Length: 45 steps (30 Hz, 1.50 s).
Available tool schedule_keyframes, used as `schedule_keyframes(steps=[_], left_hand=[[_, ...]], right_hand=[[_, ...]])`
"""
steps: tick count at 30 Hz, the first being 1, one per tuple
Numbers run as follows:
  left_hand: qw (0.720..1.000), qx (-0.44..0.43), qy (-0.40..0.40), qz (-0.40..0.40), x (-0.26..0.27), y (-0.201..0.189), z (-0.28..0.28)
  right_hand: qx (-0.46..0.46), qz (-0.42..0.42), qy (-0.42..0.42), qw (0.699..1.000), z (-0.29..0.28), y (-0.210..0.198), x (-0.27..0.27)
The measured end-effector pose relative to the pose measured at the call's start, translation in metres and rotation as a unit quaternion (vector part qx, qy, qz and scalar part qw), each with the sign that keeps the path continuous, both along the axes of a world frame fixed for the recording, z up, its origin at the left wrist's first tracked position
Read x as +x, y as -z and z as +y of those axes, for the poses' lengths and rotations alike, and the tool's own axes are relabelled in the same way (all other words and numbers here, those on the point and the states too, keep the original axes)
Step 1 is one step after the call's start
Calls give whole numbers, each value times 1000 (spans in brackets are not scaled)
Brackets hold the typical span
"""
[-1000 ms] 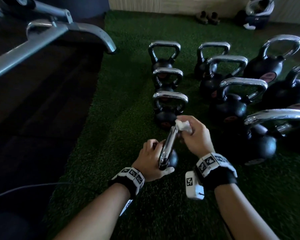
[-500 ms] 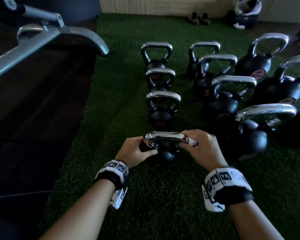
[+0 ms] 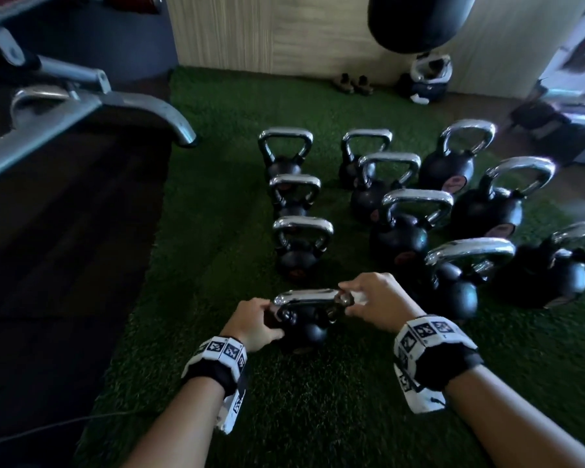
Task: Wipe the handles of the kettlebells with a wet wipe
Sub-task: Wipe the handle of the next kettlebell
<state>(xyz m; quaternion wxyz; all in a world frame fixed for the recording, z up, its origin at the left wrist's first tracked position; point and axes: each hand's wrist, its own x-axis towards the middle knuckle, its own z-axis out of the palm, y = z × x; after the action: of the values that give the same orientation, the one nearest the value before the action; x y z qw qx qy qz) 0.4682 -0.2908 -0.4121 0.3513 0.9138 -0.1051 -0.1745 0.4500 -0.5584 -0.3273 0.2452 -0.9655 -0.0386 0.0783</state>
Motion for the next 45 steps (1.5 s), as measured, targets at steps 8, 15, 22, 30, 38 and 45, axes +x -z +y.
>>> schedule_keyframes(steps=[8, 15, 22, 30, 38, 45], left_hand=[[997, -21, -70, -19, 50, -67, 30], [992, -88, -91, 0, 76, -120, 45], [954, -253, -133, 93, 85, -84, 47], [895, -348, -219, 173, 109, -11, 47], [937, -275, -127, 174, 152, 37, 20], [973, -180, -49, 137, 185, 52, -4]], right_hand=[[-5, 57, 52, 997, 7, -106, 54], [-37, 80, 40, 995, 20, -149, 70], [25, 10, 16, 1000, 18, -105, 74], [186, -25, 14, 982, 2, -51, 119], [196, -110, -10, 974, 7, -15, 156], [164, -196, -37, 966, 3, -6, 159]])
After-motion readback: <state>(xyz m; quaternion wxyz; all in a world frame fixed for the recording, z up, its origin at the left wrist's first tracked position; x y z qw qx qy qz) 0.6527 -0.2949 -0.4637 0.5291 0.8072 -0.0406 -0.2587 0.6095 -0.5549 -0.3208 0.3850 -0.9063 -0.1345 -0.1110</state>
